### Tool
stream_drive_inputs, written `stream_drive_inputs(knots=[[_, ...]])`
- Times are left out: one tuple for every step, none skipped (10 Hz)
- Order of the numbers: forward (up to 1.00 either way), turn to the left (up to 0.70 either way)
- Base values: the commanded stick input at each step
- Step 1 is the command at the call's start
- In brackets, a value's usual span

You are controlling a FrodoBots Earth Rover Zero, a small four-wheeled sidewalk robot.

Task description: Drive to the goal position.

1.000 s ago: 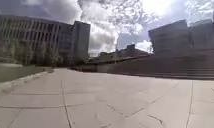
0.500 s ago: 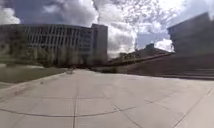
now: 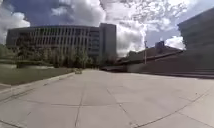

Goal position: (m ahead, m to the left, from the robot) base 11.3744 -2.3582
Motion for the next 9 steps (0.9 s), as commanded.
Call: stream_drive_inputs(knots=[[1.00, 0.01], [1.00, 0.01], [1.00, 0.01], [1.00, 0.01], [1.00, 0.01], [1.00, 0.01], [1.00, 0.01], [1.00, 0.01], [1.00, -0.39]])
